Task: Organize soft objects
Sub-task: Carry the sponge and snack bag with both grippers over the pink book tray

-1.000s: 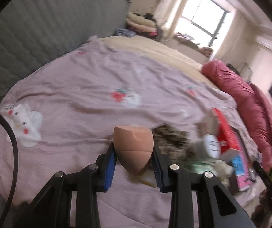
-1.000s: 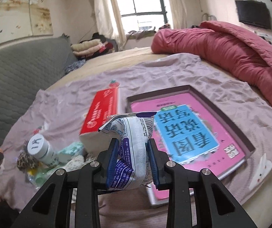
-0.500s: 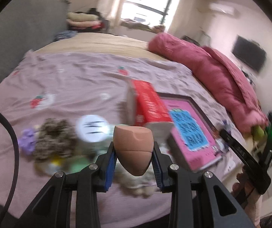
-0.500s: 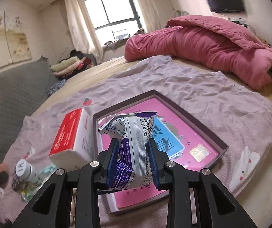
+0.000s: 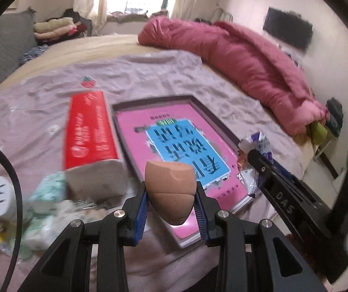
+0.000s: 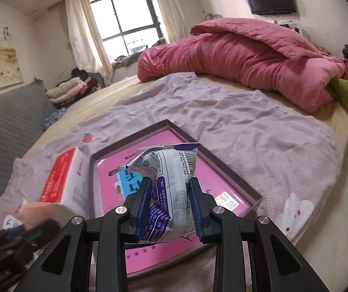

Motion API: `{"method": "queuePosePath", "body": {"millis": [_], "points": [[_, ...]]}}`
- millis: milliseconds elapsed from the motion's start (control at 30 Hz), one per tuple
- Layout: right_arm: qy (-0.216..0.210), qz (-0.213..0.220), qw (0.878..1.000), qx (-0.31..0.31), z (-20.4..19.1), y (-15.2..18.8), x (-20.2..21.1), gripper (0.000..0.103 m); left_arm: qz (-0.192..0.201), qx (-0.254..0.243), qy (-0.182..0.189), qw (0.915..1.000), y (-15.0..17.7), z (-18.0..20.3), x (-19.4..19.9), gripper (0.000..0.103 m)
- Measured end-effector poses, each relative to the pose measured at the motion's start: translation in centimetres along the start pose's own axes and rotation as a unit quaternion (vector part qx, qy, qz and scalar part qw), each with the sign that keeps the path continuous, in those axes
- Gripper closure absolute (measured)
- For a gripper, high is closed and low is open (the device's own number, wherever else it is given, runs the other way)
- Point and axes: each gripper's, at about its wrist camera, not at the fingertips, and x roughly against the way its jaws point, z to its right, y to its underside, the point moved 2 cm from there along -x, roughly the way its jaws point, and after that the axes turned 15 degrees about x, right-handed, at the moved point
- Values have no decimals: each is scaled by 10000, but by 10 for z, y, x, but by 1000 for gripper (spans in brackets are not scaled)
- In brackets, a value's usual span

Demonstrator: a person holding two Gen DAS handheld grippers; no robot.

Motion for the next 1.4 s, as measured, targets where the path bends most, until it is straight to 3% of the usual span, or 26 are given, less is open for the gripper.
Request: {"method": "queuePosePath", "body": {"millis": [200, 367, 967, 1167, 1400], "points": [[-98, -284, 9991, -294, 17, 5, -17, 71, -453, -118, -186, 9987, 10, 13, -47, 68], [-166, -516, 9975, -454, 25, 9, -31, 71, -587, -310, -267, 9974, 16, 22, -67, 68], [-154, -1263, 9914, -301, 21, 17, -63, 68, -1050, -401, -279, 9933, 36, 21, -91, 67], [-152, -1293, 9904, -454, 26, 19, -64, 62, -1071, -371, -286, 9931, 36, 18, -90, 67], [-129, -1142, 9925, -414, 25, 17, -57, 46, -1098, -335, -322, 9929, 36, 15, -88, 67]]}}
